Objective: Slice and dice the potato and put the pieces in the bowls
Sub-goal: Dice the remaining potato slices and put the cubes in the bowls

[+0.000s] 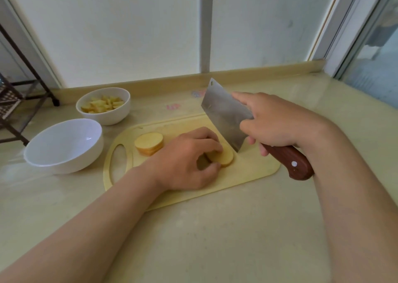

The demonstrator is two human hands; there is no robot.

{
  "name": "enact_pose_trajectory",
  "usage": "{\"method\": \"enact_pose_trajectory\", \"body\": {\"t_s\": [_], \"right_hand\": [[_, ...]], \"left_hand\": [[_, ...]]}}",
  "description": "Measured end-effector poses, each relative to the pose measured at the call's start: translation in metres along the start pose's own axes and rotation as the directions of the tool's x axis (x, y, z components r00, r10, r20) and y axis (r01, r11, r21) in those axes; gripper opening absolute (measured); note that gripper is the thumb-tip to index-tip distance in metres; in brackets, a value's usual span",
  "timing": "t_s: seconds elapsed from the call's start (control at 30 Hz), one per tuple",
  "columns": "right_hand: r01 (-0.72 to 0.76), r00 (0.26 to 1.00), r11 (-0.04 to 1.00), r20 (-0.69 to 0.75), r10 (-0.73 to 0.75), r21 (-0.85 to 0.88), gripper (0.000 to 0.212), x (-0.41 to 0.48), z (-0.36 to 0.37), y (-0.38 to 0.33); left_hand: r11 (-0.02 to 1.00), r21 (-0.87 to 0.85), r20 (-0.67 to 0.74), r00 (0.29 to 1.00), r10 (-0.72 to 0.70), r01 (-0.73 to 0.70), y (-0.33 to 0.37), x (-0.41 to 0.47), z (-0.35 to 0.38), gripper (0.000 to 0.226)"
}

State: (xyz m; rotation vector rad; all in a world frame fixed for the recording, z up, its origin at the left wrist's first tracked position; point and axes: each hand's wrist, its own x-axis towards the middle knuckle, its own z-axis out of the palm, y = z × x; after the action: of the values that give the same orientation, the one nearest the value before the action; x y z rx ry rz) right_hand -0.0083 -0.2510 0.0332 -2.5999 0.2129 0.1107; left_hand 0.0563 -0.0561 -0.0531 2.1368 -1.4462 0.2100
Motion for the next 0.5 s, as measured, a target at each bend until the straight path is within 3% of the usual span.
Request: {"method": "enact_pose_trajectory", "body": {"t_s": [0.27, 0.5], "right_hand": [[0.026, 0.999, 0.994, 0.028, -0.024, -0.102, 0.083, -0.008, -0.004, -0.002], [0.038, 0.993, 0.988, 0.12, -0.02, -0.148, 0.076, -0.006, -0.004, -0.001]], "left_hand": [[0.987, 0.083, -0.137, 0.983, -0.125, 0.137, 0.003, 0.003, 0.011, 0.033], [0.996, 0.067, -0.135, 0.99, -0.05, 0.059, 0.001, 0.003, 0.008, 0.034]]}}
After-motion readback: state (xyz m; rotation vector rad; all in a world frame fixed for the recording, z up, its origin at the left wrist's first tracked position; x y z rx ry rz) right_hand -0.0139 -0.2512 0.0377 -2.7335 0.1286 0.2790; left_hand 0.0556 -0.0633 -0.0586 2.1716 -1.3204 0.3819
